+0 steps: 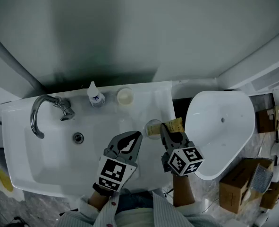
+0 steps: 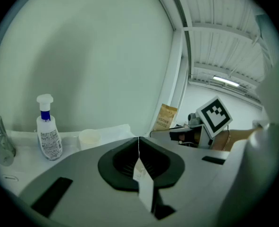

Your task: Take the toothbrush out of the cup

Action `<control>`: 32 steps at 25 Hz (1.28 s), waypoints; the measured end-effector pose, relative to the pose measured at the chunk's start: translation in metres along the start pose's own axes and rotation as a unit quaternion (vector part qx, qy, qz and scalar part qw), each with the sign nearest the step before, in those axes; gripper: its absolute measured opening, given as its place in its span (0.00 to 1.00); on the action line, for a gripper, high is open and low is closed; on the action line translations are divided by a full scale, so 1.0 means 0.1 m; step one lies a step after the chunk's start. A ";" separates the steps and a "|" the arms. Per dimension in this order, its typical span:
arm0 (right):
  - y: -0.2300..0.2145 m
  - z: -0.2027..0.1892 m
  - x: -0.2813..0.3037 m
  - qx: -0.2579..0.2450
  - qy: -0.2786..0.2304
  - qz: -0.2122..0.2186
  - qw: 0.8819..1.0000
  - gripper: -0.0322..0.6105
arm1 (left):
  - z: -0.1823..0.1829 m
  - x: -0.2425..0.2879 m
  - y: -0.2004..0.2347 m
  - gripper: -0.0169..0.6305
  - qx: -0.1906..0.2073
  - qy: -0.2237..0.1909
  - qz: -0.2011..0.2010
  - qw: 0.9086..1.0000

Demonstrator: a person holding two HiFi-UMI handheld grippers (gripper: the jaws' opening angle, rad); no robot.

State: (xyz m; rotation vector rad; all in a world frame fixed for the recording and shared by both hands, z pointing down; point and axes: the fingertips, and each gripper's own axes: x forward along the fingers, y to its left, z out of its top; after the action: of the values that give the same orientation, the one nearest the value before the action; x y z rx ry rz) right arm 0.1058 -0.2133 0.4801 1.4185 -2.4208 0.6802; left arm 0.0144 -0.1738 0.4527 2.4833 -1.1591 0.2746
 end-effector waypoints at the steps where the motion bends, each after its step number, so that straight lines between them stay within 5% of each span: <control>1: 0.01 0.02 -0.02 -0.001 -0.003 0.003 1.000 0.13 | 0.01 -0.02 -0.02 0.05 0.001 -0.001 0.003 1.000; 32: 0.38 0.55 -1.60 -0.041 -0.128 0.085 0.987 0.13 | 0.22 -0.85 -1.27 0.05 0.063 -0.062 0.083 0.993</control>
State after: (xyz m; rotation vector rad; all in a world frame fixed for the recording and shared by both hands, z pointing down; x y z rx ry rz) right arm 0.1521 -0.1054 0.3528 1.3510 -2.7569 0.4517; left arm 0.0581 -0.0496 0.3711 2.5458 -1.4429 0.2489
